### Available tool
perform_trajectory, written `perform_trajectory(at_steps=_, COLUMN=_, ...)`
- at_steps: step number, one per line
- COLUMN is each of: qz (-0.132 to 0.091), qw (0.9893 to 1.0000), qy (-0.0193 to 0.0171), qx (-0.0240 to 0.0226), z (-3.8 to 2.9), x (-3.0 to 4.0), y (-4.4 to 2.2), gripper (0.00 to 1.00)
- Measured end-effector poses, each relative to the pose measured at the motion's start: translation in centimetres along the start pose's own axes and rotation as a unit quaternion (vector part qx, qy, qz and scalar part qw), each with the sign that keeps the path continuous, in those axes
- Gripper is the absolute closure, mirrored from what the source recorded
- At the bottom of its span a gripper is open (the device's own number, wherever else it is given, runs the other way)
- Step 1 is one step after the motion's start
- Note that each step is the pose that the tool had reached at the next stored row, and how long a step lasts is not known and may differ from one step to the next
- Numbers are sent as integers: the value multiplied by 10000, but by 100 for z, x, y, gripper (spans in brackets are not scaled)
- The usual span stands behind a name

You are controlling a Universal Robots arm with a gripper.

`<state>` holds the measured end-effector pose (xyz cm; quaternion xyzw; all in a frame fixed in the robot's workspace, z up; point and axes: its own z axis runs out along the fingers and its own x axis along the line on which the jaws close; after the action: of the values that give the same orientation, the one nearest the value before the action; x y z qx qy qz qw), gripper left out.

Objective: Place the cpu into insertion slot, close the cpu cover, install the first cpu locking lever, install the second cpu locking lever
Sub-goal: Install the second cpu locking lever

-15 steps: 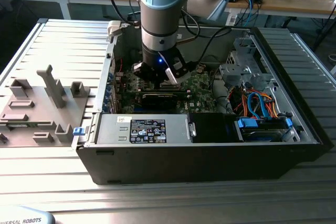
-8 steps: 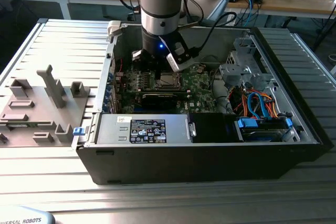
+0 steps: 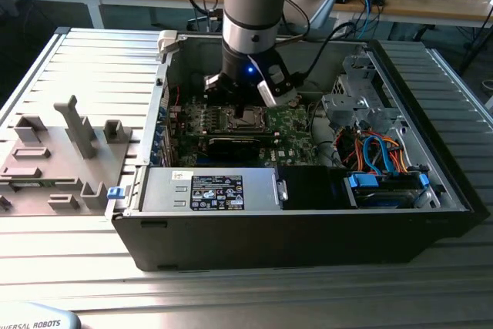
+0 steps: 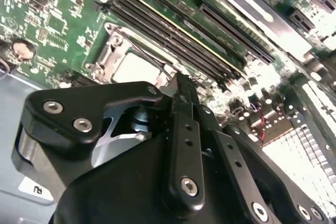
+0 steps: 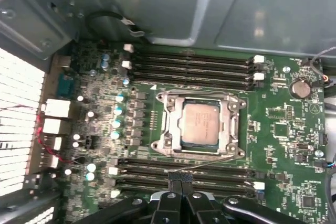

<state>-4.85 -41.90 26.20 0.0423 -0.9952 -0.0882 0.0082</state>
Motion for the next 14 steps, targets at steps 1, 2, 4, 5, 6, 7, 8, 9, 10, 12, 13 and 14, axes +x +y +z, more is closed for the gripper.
perform_trajectory(at_steps=1, qz=2, qw=10000, qy=14, qx=-1, z=14, x=-10, y=-3, gripper=89)
perform_trajectory(at_steps=2, qz=4, qw=10000, qy=19, qx=-1, z=30, x=-10, y=-3, gripper=89)
perform_trajectory(at_steps=4, qz=5, qw=10000, qy=24, qx=-2, z=94, x=-12, y=-1, gripper=89)
perform_trajectory(at_steps=5, qz=6, qw=10000, qy=24, qx=-2, z=119, x=-10, y=2, gripper=89)
perform_trajectory(at_steps=6, qz=6, qw=10000, qy=24, qx=-2, z=137, x=-4, y=7, gripper=89)
perform_trajectory(at_steps=7, qz=5, qw=10000, qy=24, qx=-2, z=168, x=24, y=18, gripper=89)
perform_trajectory(at_steps=8, qz=4, qw=10000, qy=25, qx=-1, z=186, x=48, y=24, gripper=89)
perform_trajectory(at_steps=9, qz=4, qw=10000, qy=24, qx=-2, z=207, x=77, y=29, gripper=89)
perform_trajectory(at_steps=10, qz=5, qw=10000, qy=24, qx=-2, z=237, x=127, y=33, gripper=89)
perform_trajectory(at_steps=12, qz=6, qw=10000, qy=24, qx=-2, z=274, x=166, y=31, gripper=89)
perform_trajectory(at_steps=13, qz=3, qw=10000, qy=25, qx=-1, z=300, x=173, y=26, gripper=89)
perform_trajectory(at_steps=14, qz=0, qw=10000, qy=25, qx=-2, z=319, x=174, y=23, gripper=89)
